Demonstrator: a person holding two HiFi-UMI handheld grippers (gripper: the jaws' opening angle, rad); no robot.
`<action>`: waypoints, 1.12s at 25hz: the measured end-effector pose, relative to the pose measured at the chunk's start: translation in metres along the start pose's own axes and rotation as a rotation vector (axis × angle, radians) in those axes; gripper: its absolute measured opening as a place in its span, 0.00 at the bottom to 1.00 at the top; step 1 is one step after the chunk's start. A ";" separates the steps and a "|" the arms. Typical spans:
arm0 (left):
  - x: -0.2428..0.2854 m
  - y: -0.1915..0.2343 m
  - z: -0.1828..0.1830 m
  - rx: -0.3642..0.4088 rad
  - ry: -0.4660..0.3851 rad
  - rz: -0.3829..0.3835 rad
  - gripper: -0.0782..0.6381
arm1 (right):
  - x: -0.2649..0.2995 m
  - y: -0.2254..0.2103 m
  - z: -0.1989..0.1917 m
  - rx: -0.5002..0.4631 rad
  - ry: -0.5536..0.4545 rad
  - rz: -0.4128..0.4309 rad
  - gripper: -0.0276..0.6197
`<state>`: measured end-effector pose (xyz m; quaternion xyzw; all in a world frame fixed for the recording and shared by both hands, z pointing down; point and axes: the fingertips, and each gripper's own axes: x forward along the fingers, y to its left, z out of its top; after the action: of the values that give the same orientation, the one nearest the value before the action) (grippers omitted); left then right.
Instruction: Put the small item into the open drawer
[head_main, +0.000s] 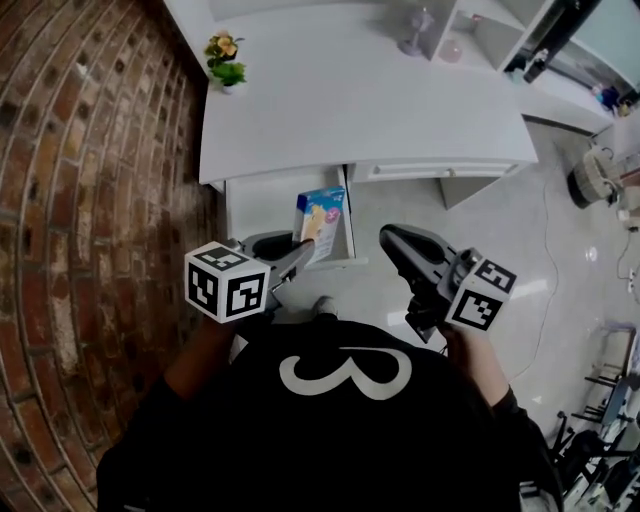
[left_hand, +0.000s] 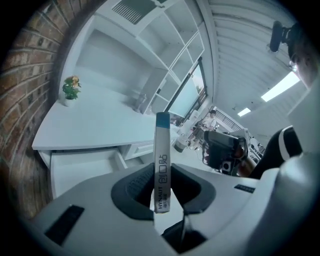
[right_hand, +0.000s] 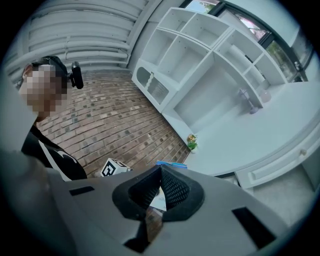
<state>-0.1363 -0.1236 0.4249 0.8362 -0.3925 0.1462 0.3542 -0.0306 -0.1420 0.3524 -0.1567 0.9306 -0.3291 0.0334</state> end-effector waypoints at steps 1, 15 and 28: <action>0.004 0.008 -0.002 0.001 0.015 0.007 0.23 | 0.003 -0.004 0.000 0.005 -0.001 -0.010 0.06; 0.067 0.103 -0.032 0.127 0.253 0.113 0.23 | 0.014 -0.055 -0.009 0.073 -0.012 -0.130 0.06; 0.125 0.162 -0.071 0.257 0.485 0.171 0.23 | 0.001 -0.105 -0.003 0.139 -0.063 -0.239 0.06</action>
<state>-0.1763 -0.2136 0.6179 0.7787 -0.3436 0.4200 0.3150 -0.0038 -0.2180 0.4204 -0.2740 0.8788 -0.3893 0.0340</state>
